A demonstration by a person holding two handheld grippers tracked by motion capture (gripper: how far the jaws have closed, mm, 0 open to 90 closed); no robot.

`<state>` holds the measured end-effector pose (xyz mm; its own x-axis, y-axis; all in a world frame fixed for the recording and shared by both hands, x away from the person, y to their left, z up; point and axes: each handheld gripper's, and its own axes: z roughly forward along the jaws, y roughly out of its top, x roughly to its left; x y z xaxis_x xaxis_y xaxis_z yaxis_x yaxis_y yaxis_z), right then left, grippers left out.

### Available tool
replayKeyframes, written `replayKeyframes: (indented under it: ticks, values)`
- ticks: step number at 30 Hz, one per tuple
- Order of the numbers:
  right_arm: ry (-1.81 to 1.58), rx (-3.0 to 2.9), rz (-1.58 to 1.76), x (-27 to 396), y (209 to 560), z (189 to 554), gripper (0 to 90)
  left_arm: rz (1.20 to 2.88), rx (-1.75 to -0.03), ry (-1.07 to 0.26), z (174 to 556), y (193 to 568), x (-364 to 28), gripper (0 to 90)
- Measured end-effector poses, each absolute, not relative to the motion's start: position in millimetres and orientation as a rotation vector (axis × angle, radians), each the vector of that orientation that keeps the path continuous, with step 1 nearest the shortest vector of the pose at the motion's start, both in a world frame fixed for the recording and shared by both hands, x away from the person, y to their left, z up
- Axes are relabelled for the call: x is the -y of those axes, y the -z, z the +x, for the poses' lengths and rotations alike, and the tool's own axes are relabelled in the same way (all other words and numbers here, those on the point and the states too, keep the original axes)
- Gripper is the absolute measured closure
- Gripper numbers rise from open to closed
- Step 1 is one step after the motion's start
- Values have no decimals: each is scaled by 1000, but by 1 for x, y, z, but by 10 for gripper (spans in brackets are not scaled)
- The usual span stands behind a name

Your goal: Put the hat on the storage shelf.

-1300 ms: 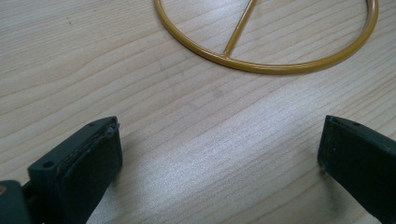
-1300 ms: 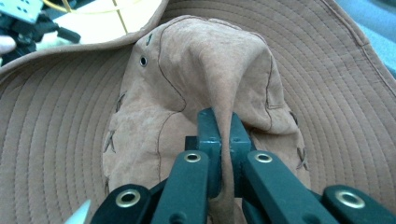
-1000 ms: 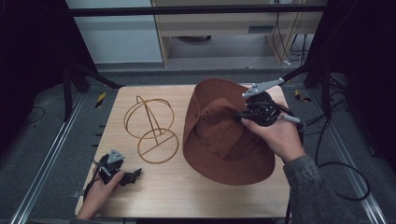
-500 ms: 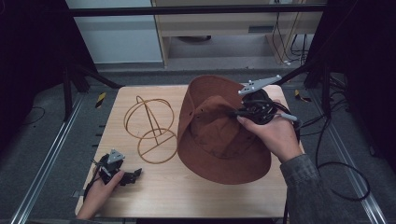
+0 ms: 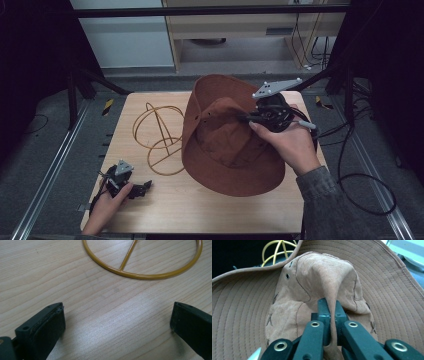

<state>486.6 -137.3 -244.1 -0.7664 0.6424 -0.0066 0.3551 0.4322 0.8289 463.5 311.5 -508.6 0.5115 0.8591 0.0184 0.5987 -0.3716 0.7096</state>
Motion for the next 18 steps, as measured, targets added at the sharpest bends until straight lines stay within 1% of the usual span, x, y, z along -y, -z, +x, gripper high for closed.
replayKeyframes:
  ticks: [10,18]
  values:
    - [-1327,-2324,827,126,231,482,891,2100,-1186,-517,464,509,-311,0]
    - [-1360,-2308,785,107,217,480,891,2097,-1186,-520,464,509,-311,0]
